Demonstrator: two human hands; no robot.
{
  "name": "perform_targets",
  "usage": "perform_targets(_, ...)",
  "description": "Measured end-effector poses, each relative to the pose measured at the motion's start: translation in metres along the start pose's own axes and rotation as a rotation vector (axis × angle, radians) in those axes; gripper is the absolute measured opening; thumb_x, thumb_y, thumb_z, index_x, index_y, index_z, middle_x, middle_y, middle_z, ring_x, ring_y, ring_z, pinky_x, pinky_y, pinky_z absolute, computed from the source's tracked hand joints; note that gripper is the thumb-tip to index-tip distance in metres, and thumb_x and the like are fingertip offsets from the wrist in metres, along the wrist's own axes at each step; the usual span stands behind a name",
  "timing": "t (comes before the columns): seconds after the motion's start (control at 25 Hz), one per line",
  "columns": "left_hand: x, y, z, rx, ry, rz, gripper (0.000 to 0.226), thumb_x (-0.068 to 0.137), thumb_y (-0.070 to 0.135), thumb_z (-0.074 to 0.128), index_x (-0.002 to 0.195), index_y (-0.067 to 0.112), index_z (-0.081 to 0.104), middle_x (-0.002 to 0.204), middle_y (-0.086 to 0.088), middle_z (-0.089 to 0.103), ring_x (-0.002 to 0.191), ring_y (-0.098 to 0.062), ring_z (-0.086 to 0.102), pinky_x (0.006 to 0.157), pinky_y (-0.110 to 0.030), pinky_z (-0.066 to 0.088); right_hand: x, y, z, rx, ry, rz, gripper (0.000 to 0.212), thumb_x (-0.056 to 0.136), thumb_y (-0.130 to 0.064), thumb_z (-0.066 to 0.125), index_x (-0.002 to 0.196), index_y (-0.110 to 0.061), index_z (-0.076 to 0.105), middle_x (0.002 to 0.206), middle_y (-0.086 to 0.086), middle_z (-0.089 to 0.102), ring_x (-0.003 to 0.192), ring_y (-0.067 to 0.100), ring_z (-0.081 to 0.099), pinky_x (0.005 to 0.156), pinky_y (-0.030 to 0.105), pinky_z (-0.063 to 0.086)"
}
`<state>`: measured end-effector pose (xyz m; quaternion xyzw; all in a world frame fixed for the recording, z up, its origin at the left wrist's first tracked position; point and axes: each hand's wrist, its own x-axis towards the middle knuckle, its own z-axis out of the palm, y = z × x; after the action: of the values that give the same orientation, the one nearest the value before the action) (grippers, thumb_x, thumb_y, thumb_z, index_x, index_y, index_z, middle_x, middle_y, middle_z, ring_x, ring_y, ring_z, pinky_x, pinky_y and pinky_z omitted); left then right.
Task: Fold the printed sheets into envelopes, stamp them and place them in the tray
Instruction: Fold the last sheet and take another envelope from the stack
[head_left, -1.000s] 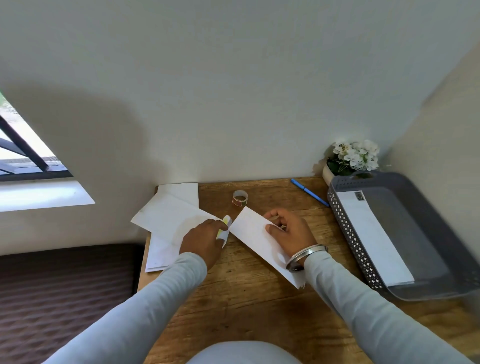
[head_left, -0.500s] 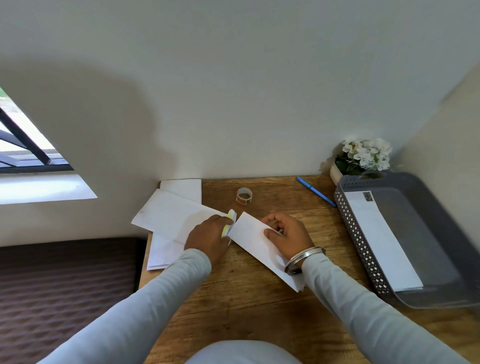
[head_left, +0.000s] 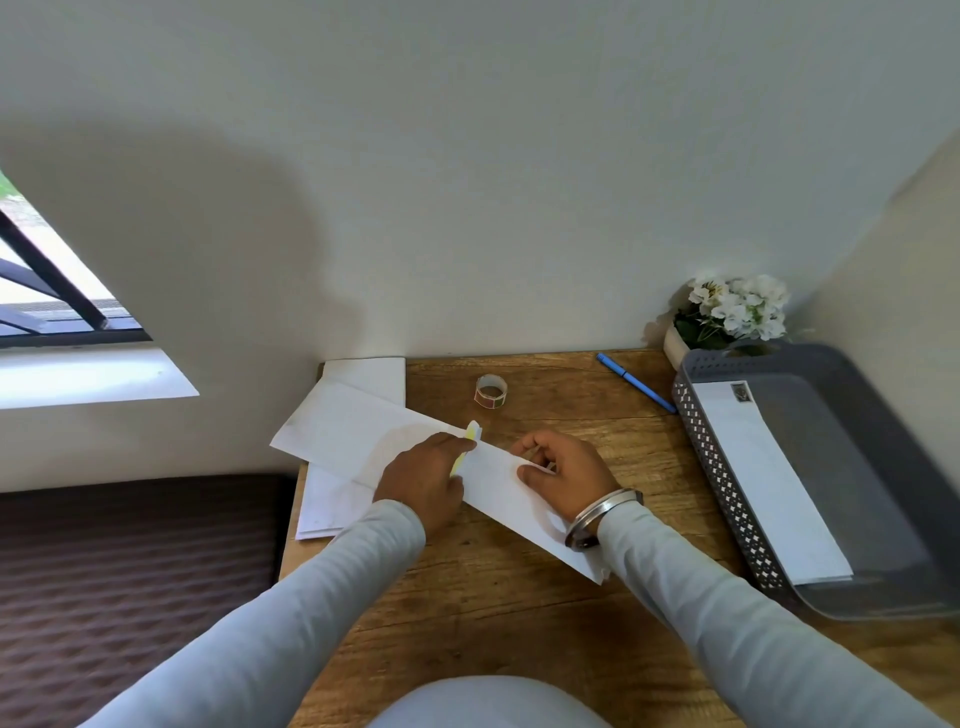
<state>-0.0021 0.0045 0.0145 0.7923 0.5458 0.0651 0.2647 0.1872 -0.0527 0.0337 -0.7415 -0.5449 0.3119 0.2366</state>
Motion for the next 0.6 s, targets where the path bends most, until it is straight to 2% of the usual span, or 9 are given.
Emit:
perform_targets(0.2, -0.002, 0.006, -0.002, 0.004, 0.012, 0.071, 0.047, 0.096, 0.023, 0.06, 0.142, 0.034, 0.05, 0.147, 0.006, 0.051, 0.128, -0.022, 0.053, 0.11, -0.035, 0.041, 0.005, -0.003, 0.0, 0.01, -0.003, 0.015, 0.019, 0.089, -0.021, 0.07, 0.107, -0.027, 0.069, 0.095, -0.01, 0.065, 0.086, 0.007, 0.06, 0.065, 0.017, 0.043)
perform_targets(0.36, 0.001, 0.001, -0.001, 0.003, 0.029, 0.054, 0.038, 0.097, 0.021, 0.06, 0.133, 0.034, 0.059, 0.146, 0.005, 0.053, 0.129, -0.021, 0.052, 0.113, -0.034, 0.037, 0.006, 0.0, -0.01, -0.004, -0.06, 0.032, 0.026, 0.088, -0.021, 0.072, 0.111, -0.03, 0.066, 0.094, -0.01, 0.063, 0.085, 0.007, 0.059, 0.064, 0.019, 0.042)
perform_targets(0.6, -0.002, 0.002, -0.001, 0.091, 0.013, 0.05, 0.04, 0.101, 0.026, 0.055, 0.141, 0.031, 0.053, 0.148, 0.004, 0.051, 0.133, -0.022, 0.05, 0.113, -0.034, 0.036, 0.004, 0.007, -0.017, -0.02, -0.056, 0.029, 0.02, 0.085, -0.012, 0.072, 0.097, -0.028, 0.07, 0.092, -0.01, 0.066, 0.085, 0.008, 0.062, 0.07, 0.022, 0.049)
